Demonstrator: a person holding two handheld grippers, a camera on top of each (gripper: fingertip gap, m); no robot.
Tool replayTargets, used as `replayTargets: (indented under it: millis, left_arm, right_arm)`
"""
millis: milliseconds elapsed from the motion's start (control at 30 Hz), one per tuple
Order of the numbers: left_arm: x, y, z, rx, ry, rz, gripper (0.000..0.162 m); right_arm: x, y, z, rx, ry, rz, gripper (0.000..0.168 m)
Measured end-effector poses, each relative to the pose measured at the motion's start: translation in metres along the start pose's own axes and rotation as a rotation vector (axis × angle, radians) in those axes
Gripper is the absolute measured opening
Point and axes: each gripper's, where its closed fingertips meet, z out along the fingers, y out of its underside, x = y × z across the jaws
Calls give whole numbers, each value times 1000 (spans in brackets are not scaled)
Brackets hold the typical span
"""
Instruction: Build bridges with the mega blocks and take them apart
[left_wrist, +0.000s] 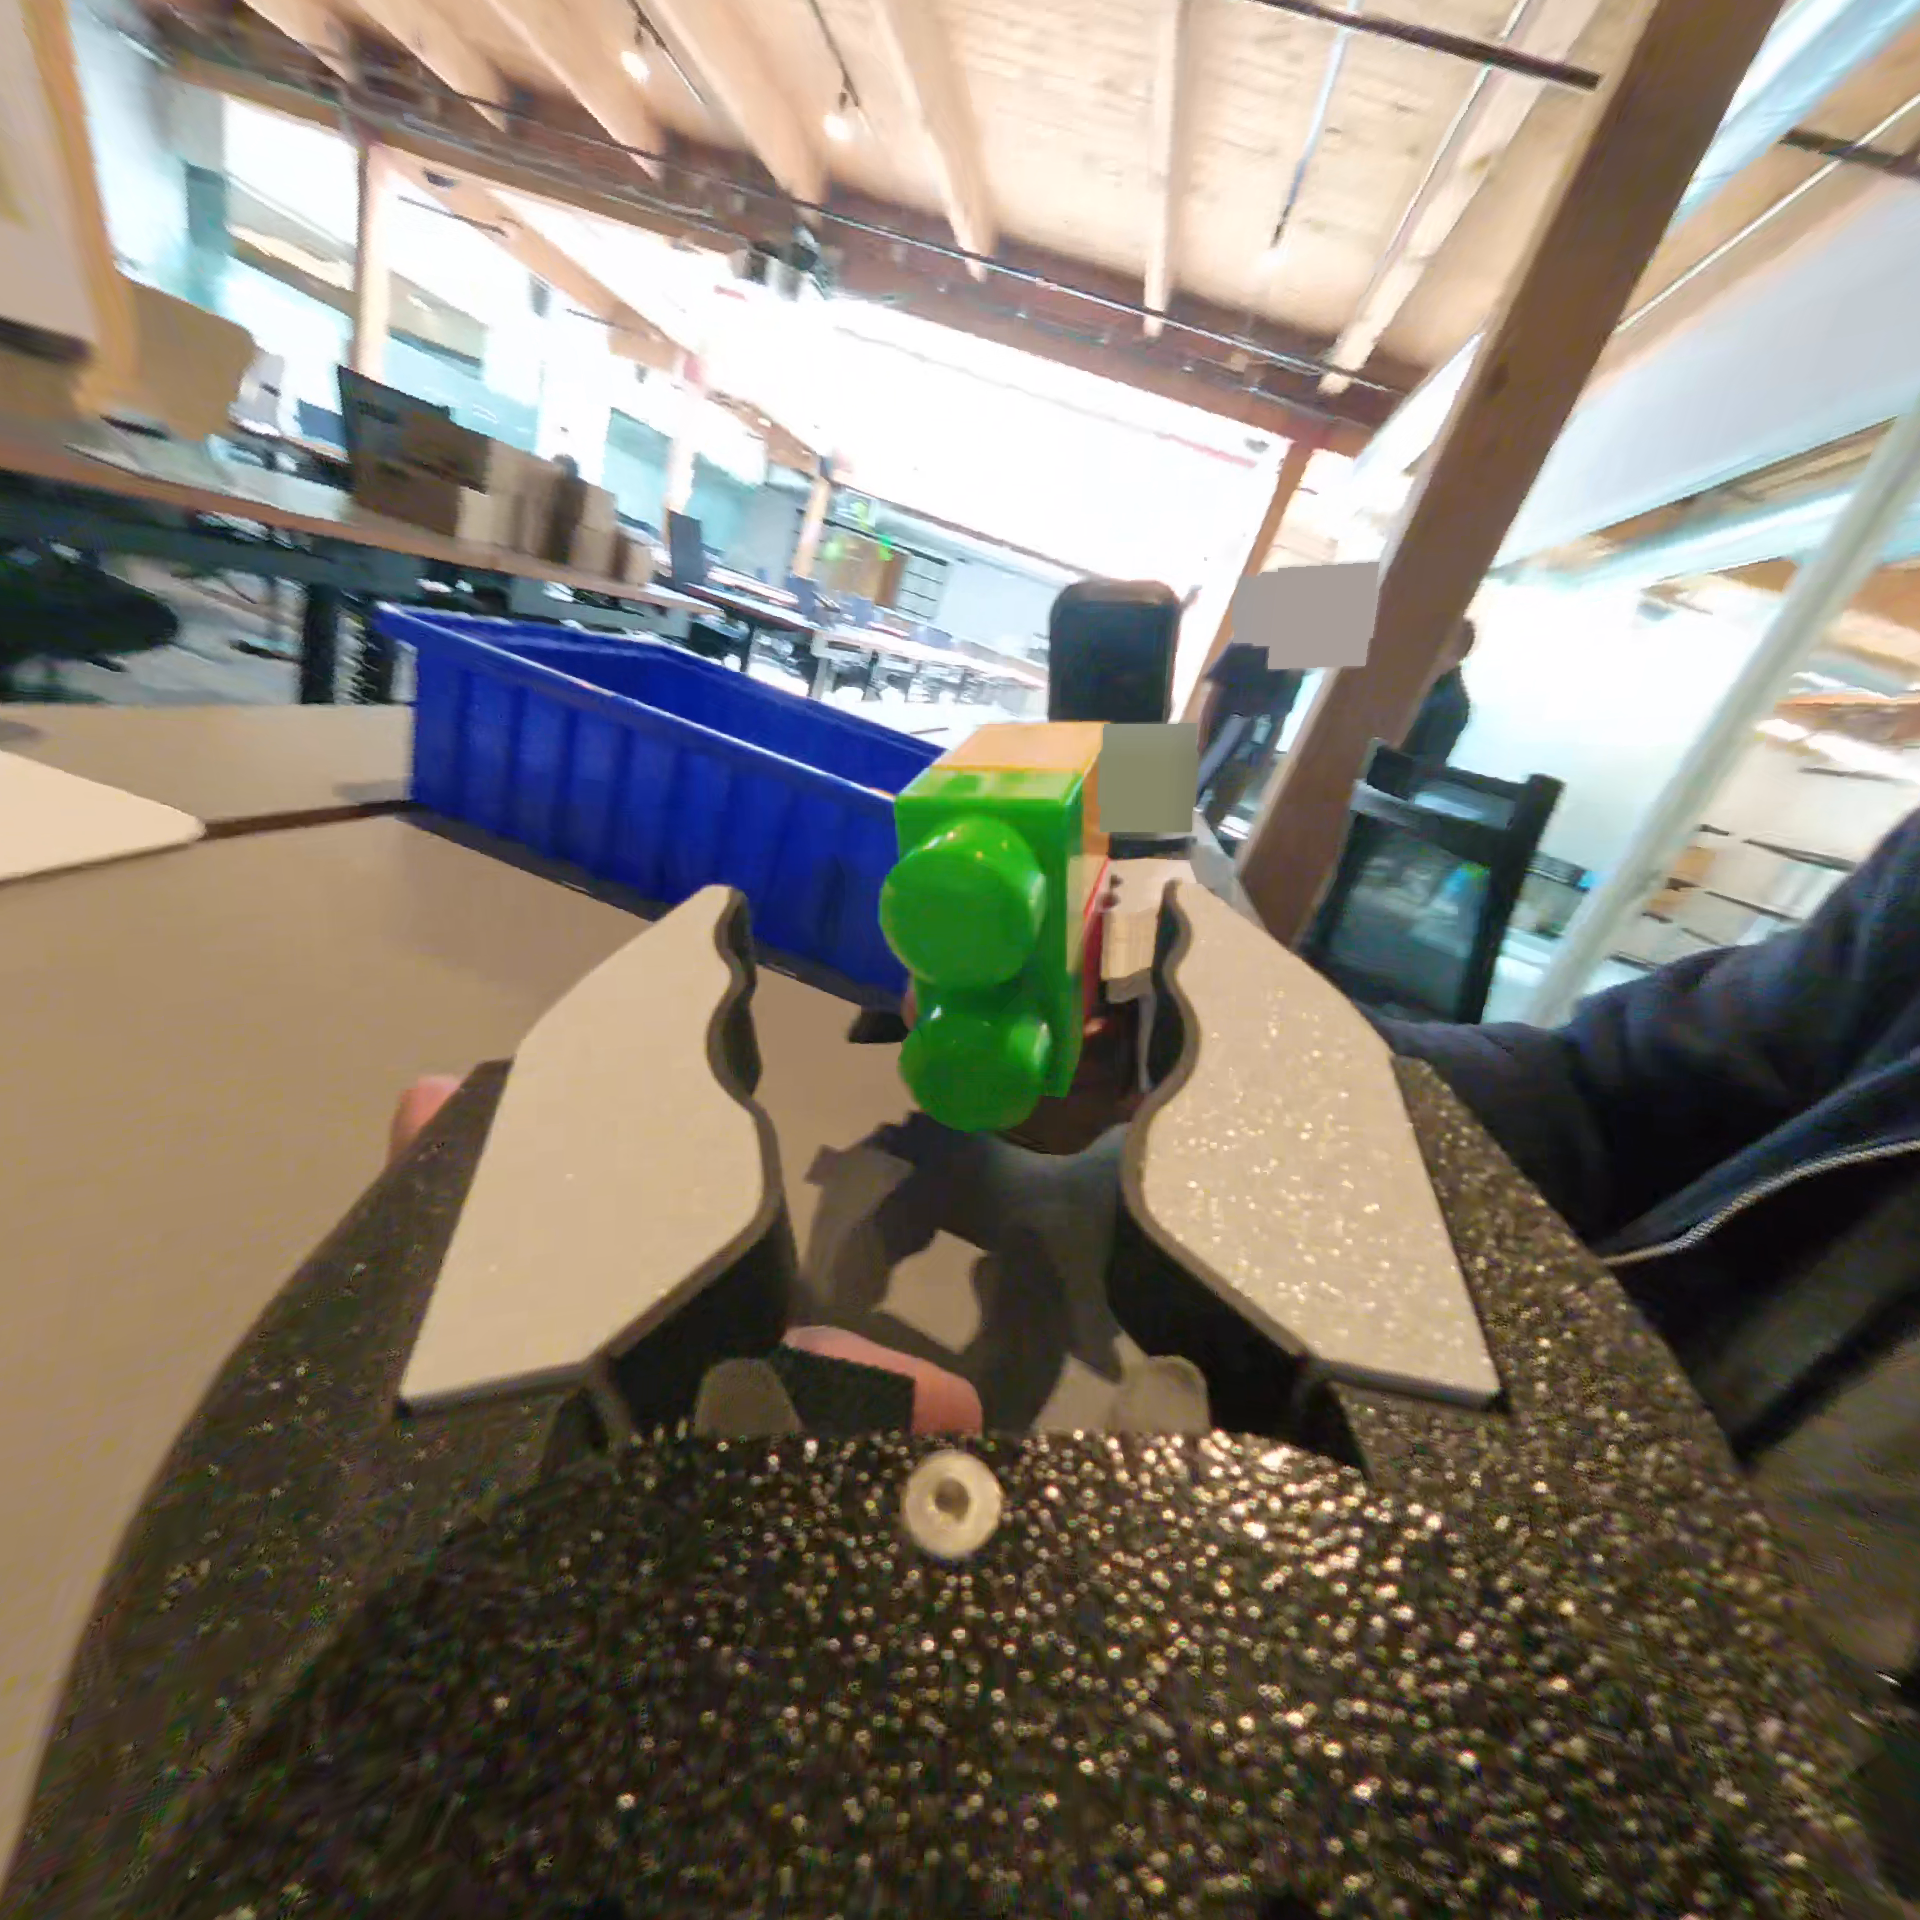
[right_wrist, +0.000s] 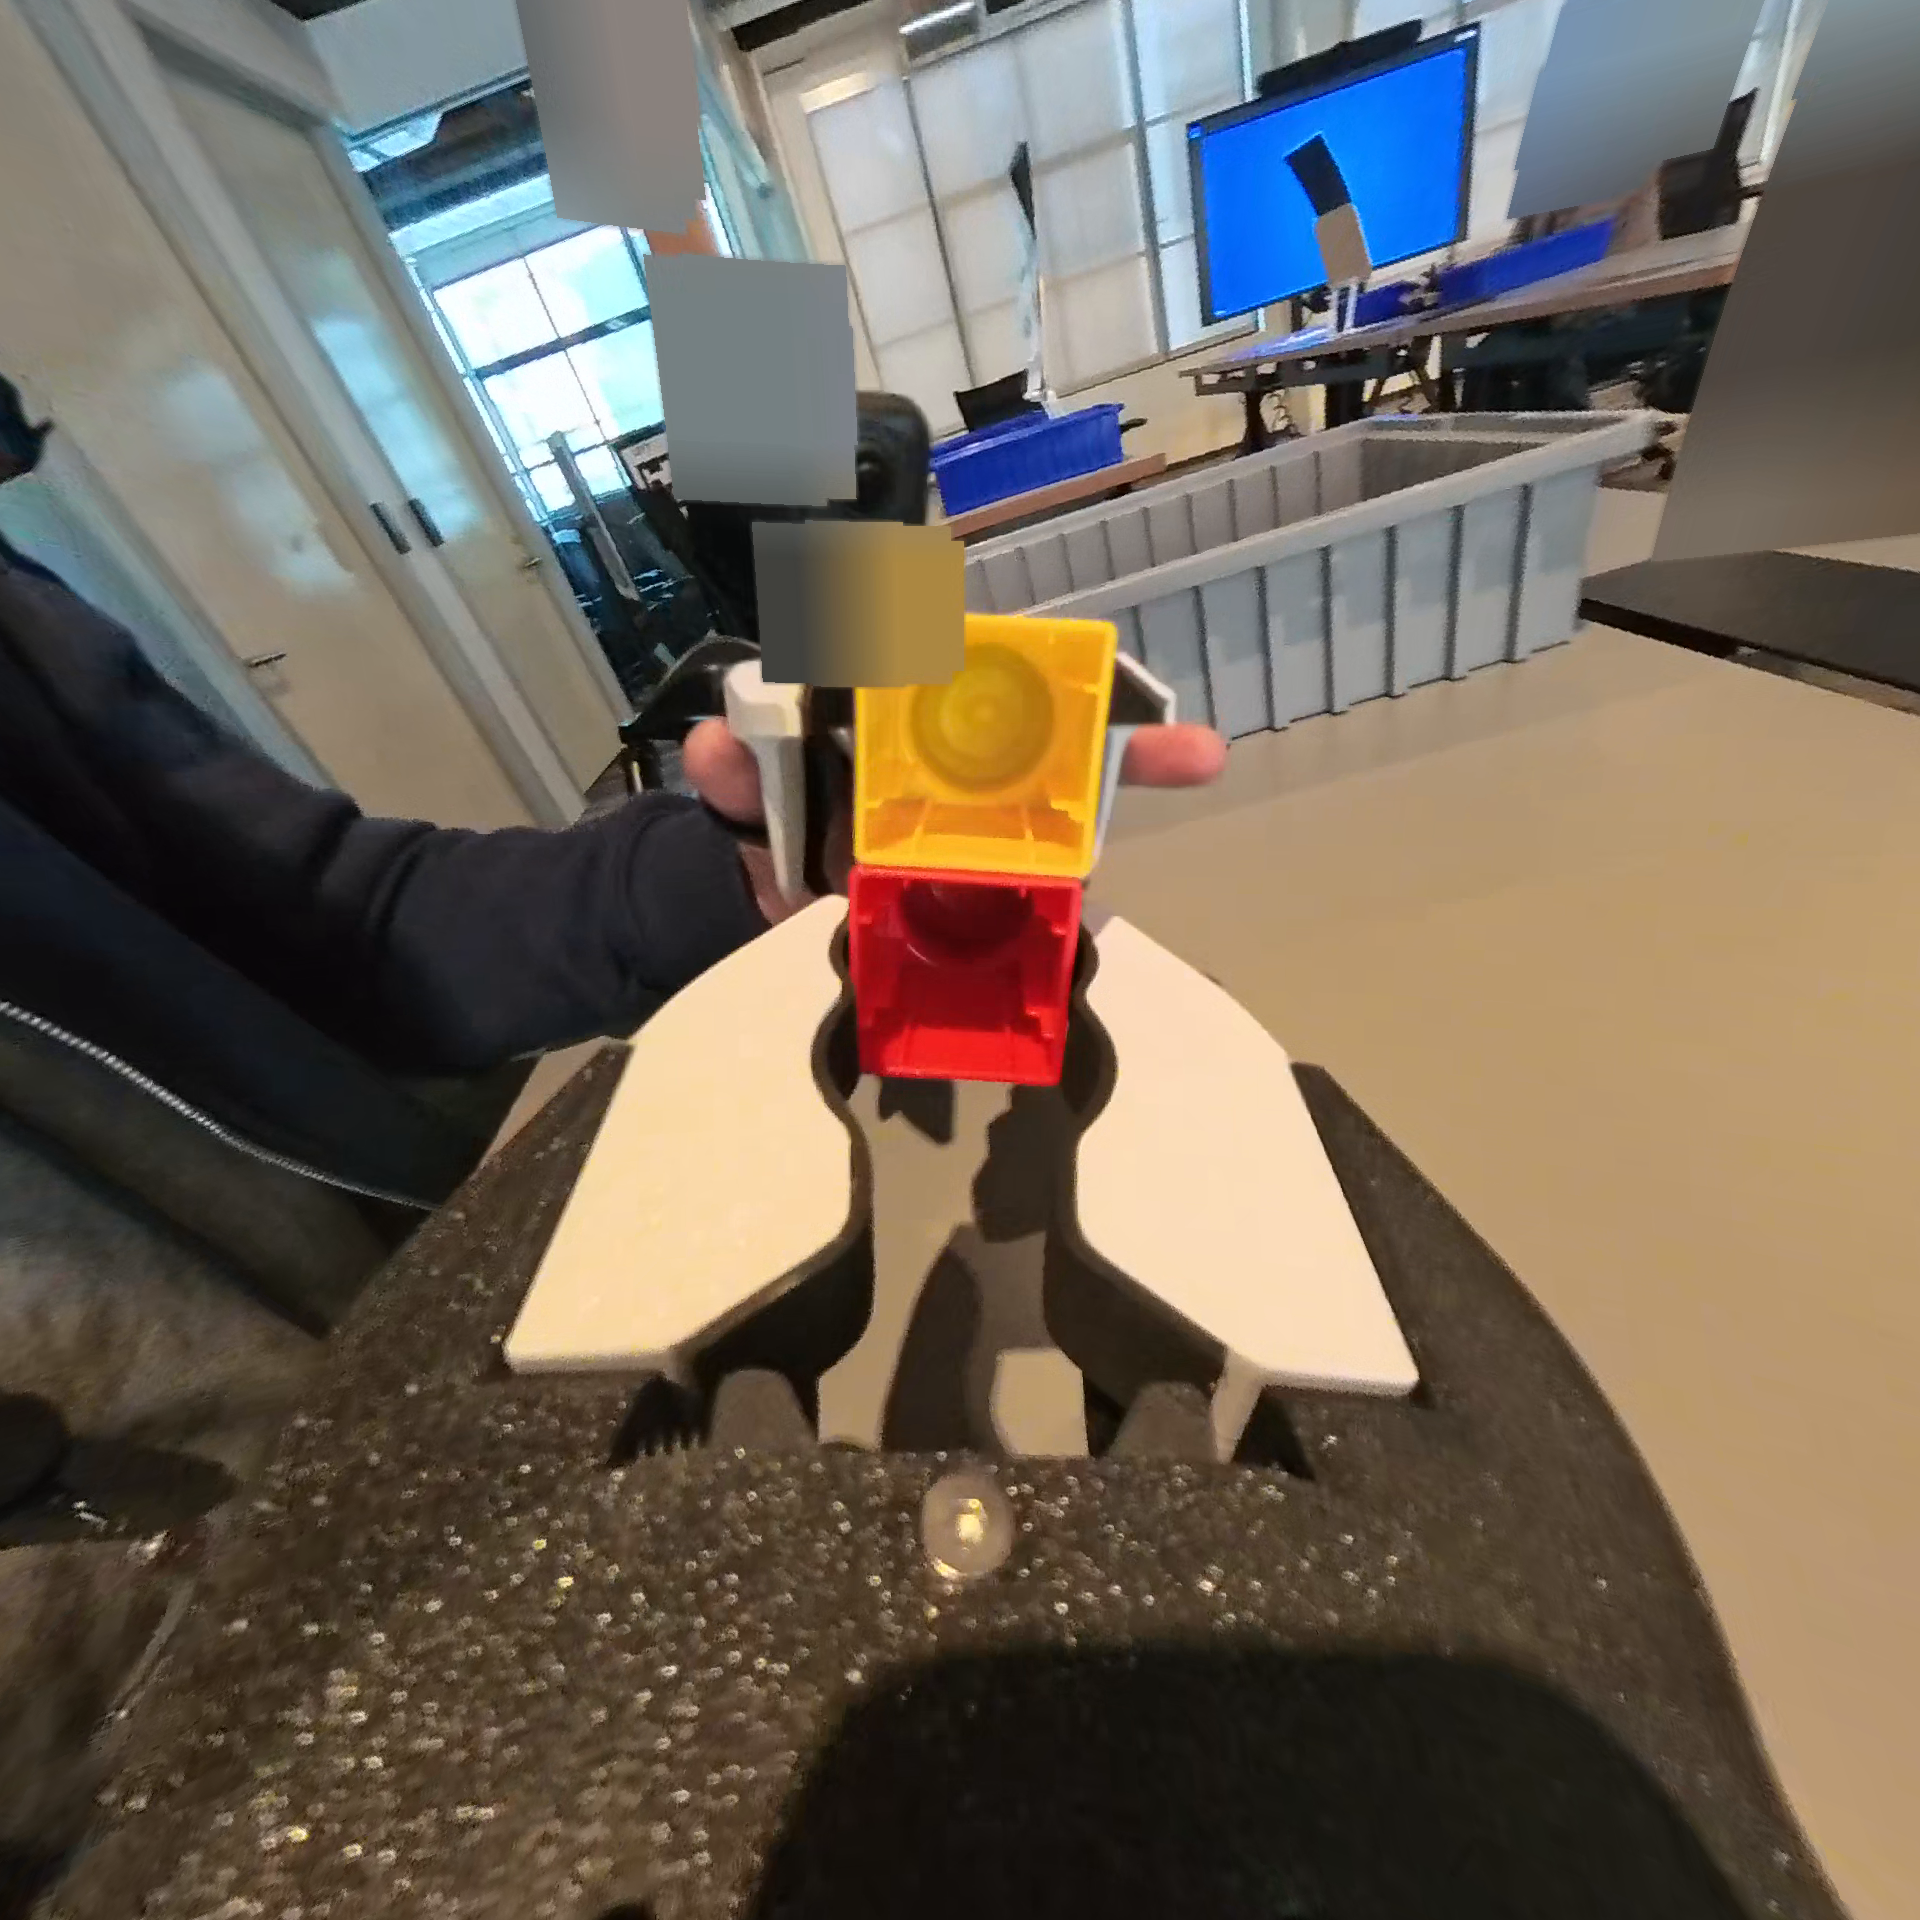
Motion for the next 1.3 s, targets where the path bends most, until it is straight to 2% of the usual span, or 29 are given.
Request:
replayTargets:
  millis: [67, 300, 567, 900, 1067, 1167, 1300]
  left_arm:
    - [5, 6, 3, -15, 34, -22, 68]
    - [18, 17, 7, -35, 126, -44, 35]
    - [13, 16, 8, -2, 104, -45, 34]
    - [3, 13, 8, -1, -40, 240, 35]
    - [5, 13, 9, 17, -18, 201, 34]
    - [6, 11, 8, 28, 21, 131, 34]
    - [-2, -9, -6, 154, 52, -22, 34]
  right_arm:
    - [-6, 3, 4, -11, -27, -6, 36]
    - [-13, 6, 9, -14, -69, 14, 36]
    - [-8, 4, 8, 3, -51, 67, 36]
    - [6, 2, 6, 52, -59, 348, 36]
    - [5, 1, 4, 33, -31, 296, 36]
    - [3, 0, 3, -1, 26, 147, 36]
    - [3, -9, -4, -11, 129, -65, 35]
